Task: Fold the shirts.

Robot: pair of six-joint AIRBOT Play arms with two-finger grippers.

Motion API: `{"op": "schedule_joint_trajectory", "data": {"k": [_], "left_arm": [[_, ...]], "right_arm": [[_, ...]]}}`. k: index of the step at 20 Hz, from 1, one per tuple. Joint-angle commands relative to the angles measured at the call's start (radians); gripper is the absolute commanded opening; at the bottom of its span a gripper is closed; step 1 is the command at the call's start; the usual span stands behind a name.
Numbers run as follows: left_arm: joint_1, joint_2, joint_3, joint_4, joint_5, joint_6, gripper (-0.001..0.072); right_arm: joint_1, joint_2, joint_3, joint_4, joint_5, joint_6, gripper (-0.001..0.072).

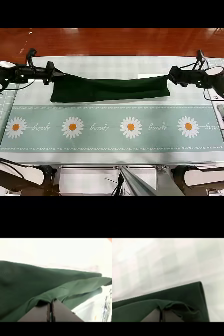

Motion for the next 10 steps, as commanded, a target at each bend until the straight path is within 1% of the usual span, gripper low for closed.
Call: {"op": "schedule_joint_trajectory", "data": {"k": [1, 2, 3, 4, 5, 6, 7, 8, 9, 10], "left_arm": [[0.009, -0.091, 0.035, -0.011, -0.006, -0.013, 0.0076], [0.014, -0.098, 0.035, -0.011, -0.007, -0.013, 0.0102], [0.019, -0.099, 0.035, -0.011, -0.007, -0.013, 0.0104], [0.027, -0.098, 0.035, -0.011, -0.007, -0.013, 0.0202], [0.037, -0.098, 0.036, -0.013, -0.026, -0.014, 0.0387], [0.05, -0.098, 0.037, -0.014, -0.056, -0.014, 0.0465], [0.067, -0.098, 0.041, -0.016, -0.101, -0.014, 0.0468], [0.084, -0.098, 0.048, -0.016, -0.15, -0.023, 0.0468], [0.1, -0.096, 0.056, -0.016, -0.2, -0.032, 0.0468], [0.114, -0.089, 0.063, -0.016, -0.247, -0.032, 0.0467]], "right_arm": [[0.009, -0.063, 0.012, -0.024, -0.023, 0.0, 0.0022], [0.009, -0.066, 0.012, -0.031, -0.023, 0.0, 0.0022], [0.009, -0.066, 0.012, -0.047, -0.024, -0.002, 0.0022], [0.008, -0.065, 0.012, -0.062, -0.022, -0.002, 0.0024], [0.006, -0.065, 0.013, -0.079, -0.019, -0.002, 0.0047], [0.003, -0.062, 0.013, -0.102, -0.016, -0.002, 0.0157], [0.0, -0.057, 0.013, -0.131, -0.014, -0.003, 0.0287], [-0.004, -0.047, 0.013, -0.165, -0.011, -0.005, 0.0462], [-0.009, -0.032, 0.013, -0.196, -0.011, -0.005, 0.0548], [-0.015, -0.011, 0.013, -0.23, -0.011, -0.005, 0.0553]]}}
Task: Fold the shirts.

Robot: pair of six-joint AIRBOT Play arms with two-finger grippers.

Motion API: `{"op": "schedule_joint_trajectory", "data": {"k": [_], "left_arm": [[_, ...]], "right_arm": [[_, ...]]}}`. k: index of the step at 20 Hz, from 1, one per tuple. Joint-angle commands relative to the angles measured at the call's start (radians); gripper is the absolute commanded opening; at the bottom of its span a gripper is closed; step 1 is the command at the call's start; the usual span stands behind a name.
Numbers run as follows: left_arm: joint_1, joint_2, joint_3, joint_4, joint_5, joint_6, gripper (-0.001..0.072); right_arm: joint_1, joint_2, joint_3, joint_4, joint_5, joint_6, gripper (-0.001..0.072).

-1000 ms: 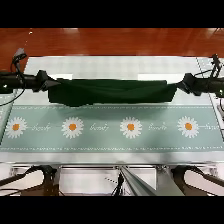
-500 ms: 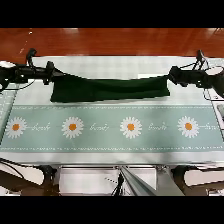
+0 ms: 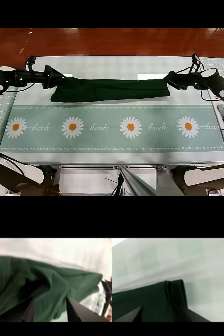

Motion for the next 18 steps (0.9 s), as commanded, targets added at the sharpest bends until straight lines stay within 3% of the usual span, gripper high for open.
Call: {"op": "schedule_joint_trajectory", "data": {"k": [1, 3, 5, 9, 15, 16, 17, 18], "left_arm": [[0.047, 0.016, 0.016, -0.003, -0.159, -0.02, 0.0466], [0.055, 0.051, 0.016, -0.003, -0.171, -0.018, 0.0466], [0.052, 0.086, 0.016, -0.003, -0.156, -0.018, 0.0465], [0.05, 0.129, 0.017, -0.019, -0.15, 0.001, 0.0466], [0.026, 0.141, 0.019, -0.068, -0.148, 0.001, 0.0466], [0.018, 0.141, 0.019, -0.085, -0.148, 0.001, 0.0466], [0.011, 0.141, 0.019, -0.101, -0.148, 0.001, 0.0466], [0.005, 0.141, 0.019, -0.123, -0.148, 0.0, 0.0466]], "right_arm": [[-0.019, 0.048, 0.0, -0.128, 0.002, 0.012, 0.0553], [-0.05, 0.068, 0.001, -0.173, 0.011, 0.084, 0.0552], [-0.096, 0.053, 0.0, -0.12, 0.061, 0.131, 0.0552], [-0.152, -0.042, 0.0, 0.138, 0.202, 0.058, 0.0557], [-0.043, -0.142, 0.0, 0.241, 0.193, 0.046, 0.0551], [-0.02, -0.149, 0.0, 0.239, 0.172, 0.048, 0.051], [0.002, -0.149, 0.001, 0.229, 0.143, 0.047, 0.0341], [0.013, -0.143, 0.001, 0.23, 0.126, 0.044, 0.0101]]}}
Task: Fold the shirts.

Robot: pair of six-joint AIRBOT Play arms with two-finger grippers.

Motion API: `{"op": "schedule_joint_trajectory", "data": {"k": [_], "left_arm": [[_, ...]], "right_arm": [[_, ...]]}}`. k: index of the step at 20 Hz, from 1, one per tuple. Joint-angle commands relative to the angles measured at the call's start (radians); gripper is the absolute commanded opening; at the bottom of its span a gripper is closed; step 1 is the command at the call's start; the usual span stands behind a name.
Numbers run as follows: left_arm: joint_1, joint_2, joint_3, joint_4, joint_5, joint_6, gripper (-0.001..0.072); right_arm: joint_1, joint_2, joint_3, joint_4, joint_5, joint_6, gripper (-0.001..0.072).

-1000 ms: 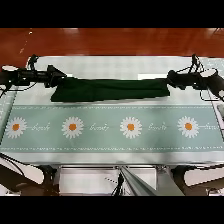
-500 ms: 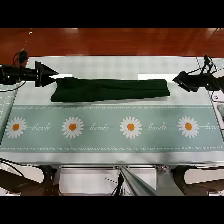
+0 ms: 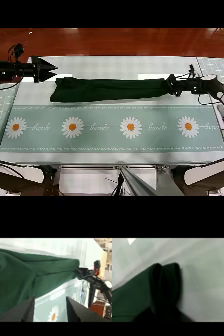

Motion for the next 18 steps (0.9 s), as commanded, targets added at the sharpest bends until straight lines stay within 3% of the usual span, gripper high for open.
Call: {"op": "schedule_joint_trajectory", "data": {"k": [1, 4, 6, 7, 8, 12, 15, 18], "left_arm": [[-0.02, 0.003, 0.002, -0.08, -0.001, 0.001, 0.0466], [-0.039, 0.003, 0.002, -0.174, -0.001, 0.001, 0.0416], [-0.084, 0.003, 0.002, -0.183, -0.001, 0.01, 0.0083], [-0.119, 0.003, 0.002, -0.182, -0.001, 0.017, 0.0077], [-0.164, 0.004, 0.002, -0.182, 0.0, 0.033, 0.0022], [-0.357, 0.037, 0.001, -0.109, 0.034, 0.076, 0.002], [-0.49, 0.106, 0.001, 0.135, 0.157, -0.053, 0.002], [-0.616, 0.109, 0.0, 0.183, 0.19, -0.103, 0.0021]], "right_arm": [[0.05, 0.005, 0.001, 0.025, -0.043, -0.019, 0.0023], [0.043, 0.12, 0.001, 0.006, 0.013, -0.068, 0.0022], [0.043, 0.23, 0.001, -0.048, 0.074, -0.06, 0.0022], [0.043, 0.289, 0.001, -0.089, 0.112, -0.034, 0.0022], [0.046, 0.341, 0.001, -0.126, 0.15, -0.006, 0.0022], [0.05, 0.564, 0.001, -0.301, 0.272, 0.114, 0.0022], [0.05, 0.71, 0.001, -0.414, 0.337, 0.191, 0.0022], [0.05, 0.821, 0.001, -0.49, 0.409, 0.236, 0.0022]]}}
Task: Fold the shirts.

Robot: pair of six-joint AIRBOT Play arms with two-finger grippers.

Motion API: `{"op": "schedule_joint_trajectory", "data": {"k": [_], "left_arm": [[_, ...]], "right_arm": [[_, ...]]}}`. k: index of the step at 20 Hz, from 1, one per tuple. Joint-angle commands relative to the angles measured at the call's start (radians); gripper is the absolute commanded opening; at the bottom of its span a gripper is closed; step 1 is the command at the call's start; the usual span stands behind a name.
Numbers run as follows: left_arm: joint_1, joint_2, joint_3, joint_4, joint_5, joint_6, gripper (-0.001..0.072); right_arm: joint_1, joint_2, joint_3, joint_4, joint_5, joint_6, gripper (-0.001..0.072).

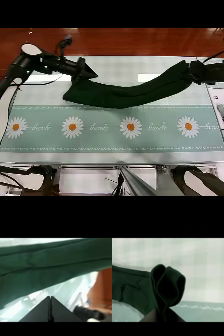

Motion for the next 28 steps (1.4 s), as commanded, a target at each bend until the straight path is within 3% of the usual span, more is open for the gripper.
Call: {"op": "schedule_joint_trajectory", "data": {"k": [1, 6, 10, 18, 23, 28], "left_arm": [[-0.17, 0.012, -0.001, 0.105, 0.095, -0.075, 0.0021], [-0.393, -0.038, -0.001, 0.105, 0.193, -0.082, 0.0022], [-0.486, -0.111, -0.001, 0.103, 0.249, -0.125, 0.0022], [-0.651, -0.267, 0.0, -0.032, 0.369, -0.125, 0.0022], [-0.589, -0.264, 0.0, -0.035, 0.352, -0.08, 0.002], [-0.413, -0.034, 0.0, 0.109, 0.315, -0.055, 0.0019]], "right_arm": [[0.0, 0.143, 0.001, -0.12, 0.103, 0.08, 0.0022], [0.0, 0.237, 0.0, -0.122, 0.173, 0.109, 0.0022], [0.0, 0.291, 0.001, -0.122, 0.21, 0.118, 0.0022], [0.0, 0.34, 0.001, -0.13, 0.247, 0.145, 0.0022], [0.0, 0.34, 0.0, -0.151, 0.243, 0.143, 0.0022], [0.04, 0.312, -0.001, -0.15, 0.171, 0.104, 0.0021]]}}
